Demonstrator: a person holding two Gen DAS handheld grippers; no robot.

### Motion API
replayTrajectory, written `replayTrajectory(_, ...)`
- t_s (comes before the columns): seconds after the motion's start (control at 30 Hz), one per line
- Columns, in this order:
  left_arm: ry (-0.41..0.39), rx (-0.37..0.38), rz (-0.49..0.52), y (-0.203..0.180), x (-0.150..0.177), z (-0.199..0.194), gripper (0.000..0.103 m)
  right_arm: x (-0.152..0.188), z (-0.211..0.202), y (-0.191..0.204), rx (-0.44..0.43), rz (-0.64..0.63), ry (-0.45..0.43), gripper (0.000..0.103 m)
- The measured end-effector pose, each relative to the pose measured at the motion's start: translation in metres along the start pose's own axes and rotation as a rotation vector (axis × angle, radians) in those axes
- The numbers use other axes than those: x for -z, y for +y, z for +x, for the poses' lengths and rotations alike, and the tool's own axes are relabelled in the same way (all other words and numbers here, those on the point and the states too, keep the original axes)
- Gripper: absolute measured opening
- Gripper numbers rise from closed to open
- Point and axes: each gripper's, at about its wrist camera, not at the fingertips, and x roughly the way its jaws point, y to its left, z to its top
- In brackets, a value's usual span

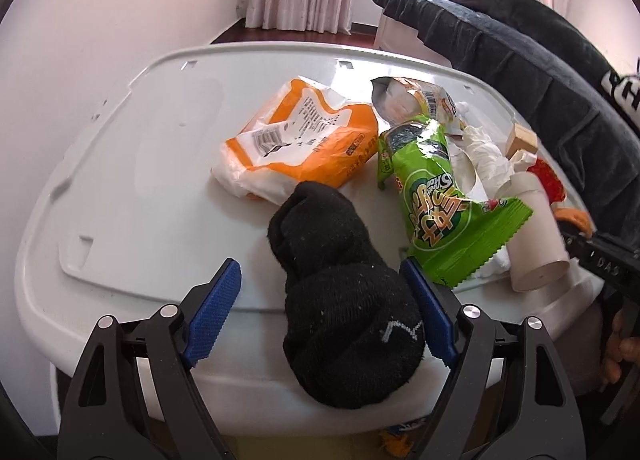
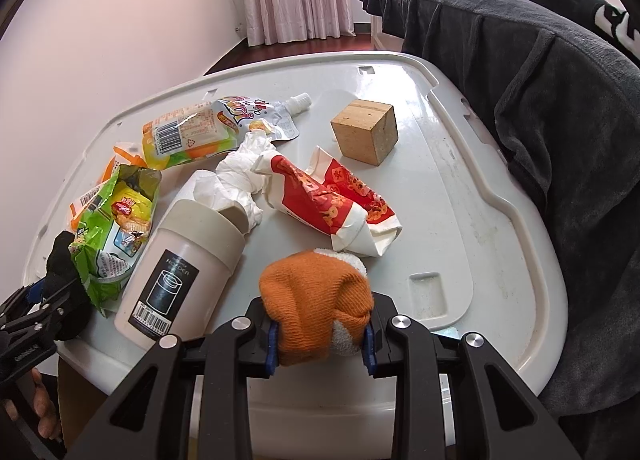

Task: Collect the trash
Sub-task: 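Grasp the orange glove with the right tool while the left tool grasps the black sock, then lower the sock and glove into the cardboard box and release both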

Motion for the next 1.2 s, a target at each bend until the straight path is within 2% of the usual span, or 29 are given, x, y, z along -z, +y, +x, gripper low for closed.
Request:
replayTrajectory(0.07, -0.024, -0.045, 0.067, -0.008, 0.003, 0.005, 0.079, 0.000, 0.001, 0.000, 0.002, -0.001, -0.002, 0.030)
replayTrajectory(0.1, -0.040, -0.051, 0.088, -0.011, 0.005, 0.005, 0.074, 0.000, 0.001, 0.000, 0.003, -0.002, -0.001, 0.030)
replayTrajectory(0.13, -0.058, -0.027, 0.096, -0.011, 0.007, 0.004, 0.060, 0.000, 0.001, 0.001, 0.007, -0.004, -0.003, 0.030)
replayTrajectory(0.17, -0.069, -0.024, 0.107, -0.013, 0.008, 0.004, 0.053, 0.001, 0.001, 0.002, 0.015, -0.007, -0.006, 0.030)
replayTrajectory(0.3, -0.062, -0.028, 0.100, -0.014, 0.007, 0.000, 0.047, 0.002, -0.004, 0.001, 0.027, 0.001, -0.022, 0.029)
replayTrajectory(0.5, -0.045, -0.040, 0.054, -0.011, 0.004, -0.009, 0.045, 0.005, -0.020, -0.004, 0.022, 0.028, -0.058, 0.029)
replayTrajectory(0.83, -0.074, -0.033, 0.042, -0.015, 0.007, -0.050, 0.045, 0.030, -0.064, 0.009, 0.001, -0.005, -0.115, 0.029)
replayTrajectory(1.03, -0.064, -0.036, 0.044, -0.014, 0.030, -0.086, 0.045, 0.055, -0.095, 0.012, -0.023, 0.011, -0.140, 0.030)
replayTrajectory(1.2, -0.026, -0.026, 0.042, -0.011, 0.071, -0.111, 0.045, 0.086, -0.114, 0.020, -0.071, 0.040, -0.120, 0.030)
